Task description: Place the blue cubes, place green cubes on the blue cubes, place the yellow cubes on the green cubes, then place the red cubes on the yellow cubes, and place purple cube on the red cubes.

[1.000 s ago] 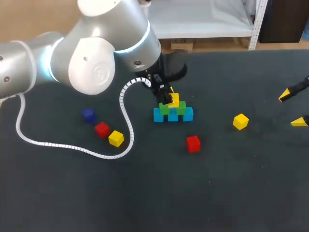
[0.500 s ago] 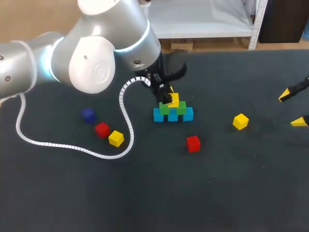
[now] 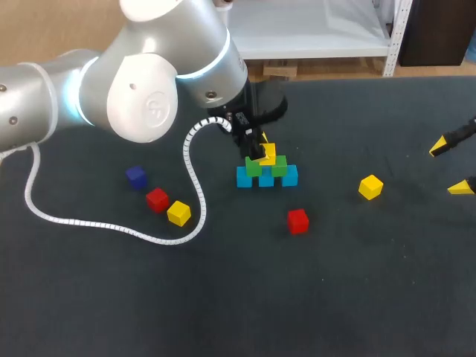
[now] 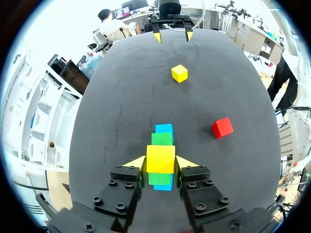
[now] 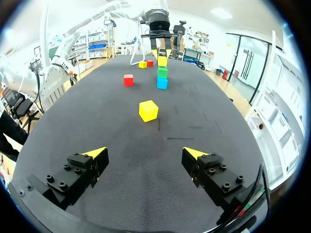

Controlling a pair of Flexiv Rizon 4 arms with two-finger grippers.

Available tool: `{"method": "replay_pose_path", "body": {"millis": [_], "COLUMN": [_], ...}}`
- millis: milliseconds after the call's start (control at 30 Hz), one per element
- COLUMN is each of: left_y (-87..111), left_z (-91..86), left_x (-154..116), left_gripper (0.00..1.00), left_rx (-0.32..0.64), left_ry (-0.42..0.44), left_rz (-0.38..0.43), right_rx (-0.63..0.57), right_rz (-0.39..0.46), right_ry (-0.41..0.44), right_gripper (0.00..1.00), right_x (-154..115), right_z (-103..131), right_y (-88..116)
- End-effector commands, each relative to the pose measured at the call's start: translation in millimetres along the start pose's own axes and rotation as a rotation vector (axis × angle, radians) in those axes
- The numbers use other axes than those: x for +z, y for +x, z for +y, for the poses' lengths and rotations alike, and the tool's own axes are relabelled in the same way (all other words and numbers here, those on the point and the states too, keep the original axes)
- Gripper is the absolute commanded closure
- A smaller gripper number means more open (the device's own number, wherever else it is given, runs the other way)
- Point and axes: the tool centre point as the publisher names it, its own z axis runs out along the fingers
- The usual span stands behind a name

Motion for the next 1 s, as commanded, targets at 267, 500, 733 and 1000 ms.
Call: {"method": "replay_pose_path", "body": {"millis": [267,500,733,1000], "left_y": [-0.2,0.7,1.1,0.1], "left_z": [2.6,2.0,2.0,3.3], "left_x": [1.5,1.0,1.0,1.7], "left_gripper": [0.60,0.56,0.60,0.75], "left_rx": [0.005,0.000,-0.002,0.002], "left_ry": [0.007,0.008,0.007,0.007], "left_rz": [-0.003,-0.003,-0.002,-0.005], "right_rx": [-0.001,-0.001,-0.001,-0.001], "right_rz": [-0.001,-0.001,-0.001,-0.001], "right_ry": [0.000,0.000,0.000,0.000], "right_gripper": [0.00,0.00,0.00,0.00], "right_x": [0.3,0.3,0.3,0.3], "right_z": [-0.2,-0.2,-0.2,-0.2], "right_y": [0.2,0.2,0.2,0.2]}}
